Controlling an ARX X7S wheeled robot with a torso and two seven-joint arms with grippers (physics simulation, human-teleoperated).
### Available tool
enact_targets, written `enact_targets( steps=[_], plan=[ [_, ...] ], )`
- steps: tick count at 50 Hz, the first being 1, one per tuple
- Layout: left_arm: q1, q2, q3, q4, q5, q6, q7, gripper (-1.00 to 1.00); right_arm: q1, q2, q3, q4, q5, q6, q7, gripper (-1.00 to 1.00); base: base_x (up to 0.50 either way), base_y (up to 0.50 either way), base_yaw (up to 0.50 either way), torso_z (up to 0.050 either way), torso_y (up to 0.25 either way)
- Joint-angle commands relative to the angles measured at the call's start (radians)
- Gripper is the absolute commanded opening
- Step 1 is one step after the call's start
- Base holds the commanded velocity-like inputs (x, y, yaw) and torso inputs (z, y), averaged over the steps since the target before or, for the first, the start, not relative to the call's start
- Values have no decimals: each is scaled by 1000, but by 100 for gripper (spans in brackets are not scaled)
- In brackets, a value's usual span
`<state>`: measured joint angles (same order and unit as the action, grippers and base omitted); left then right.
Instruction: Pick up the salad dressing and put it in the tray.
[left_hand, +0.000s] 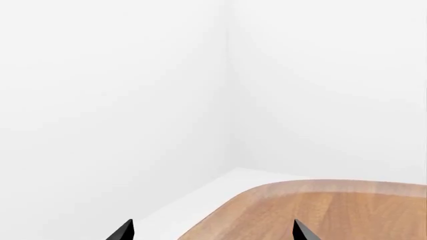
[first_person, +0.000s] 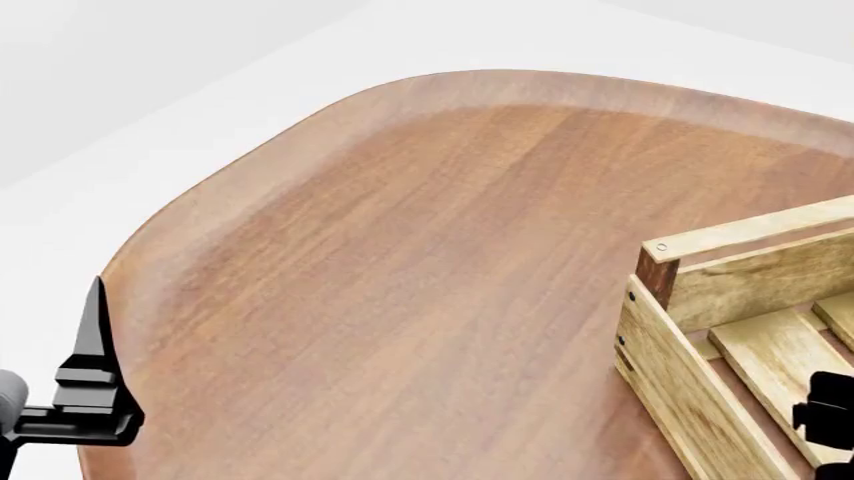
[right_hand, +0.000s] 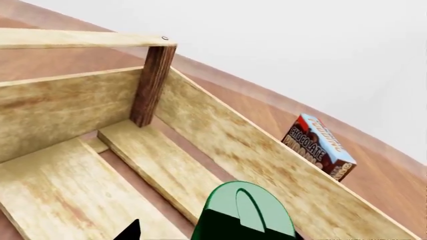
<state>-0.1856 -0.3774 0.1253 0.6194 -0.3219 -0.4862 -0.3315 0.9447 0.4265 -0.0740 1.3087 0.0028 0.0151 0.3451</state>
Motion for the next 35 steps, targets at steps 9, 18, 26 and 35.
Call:
enact_targets(
  steps=[9,18,26,35],
  plan=[
    [-3,-4,5,8,-6,-6,-7,100,-9,21,21,0,5,-10,-11,100,0,0,0,0,0],
    [-5,-7,11,10,-5,-7,-9,100,-4,38,10,0,-7,-14,5,100,0,0,0,0,0],
    [-9,-10,15,19,-6,-15,-12,100,6,52,15,-1,-1,-25,-9,100,0,0,0,0,0],
    [-13,-13,18,25,-9,-20,-15,100,12,64,11,-3,-4,-57,-21,100,0,0,0,0,0]
  ],
)
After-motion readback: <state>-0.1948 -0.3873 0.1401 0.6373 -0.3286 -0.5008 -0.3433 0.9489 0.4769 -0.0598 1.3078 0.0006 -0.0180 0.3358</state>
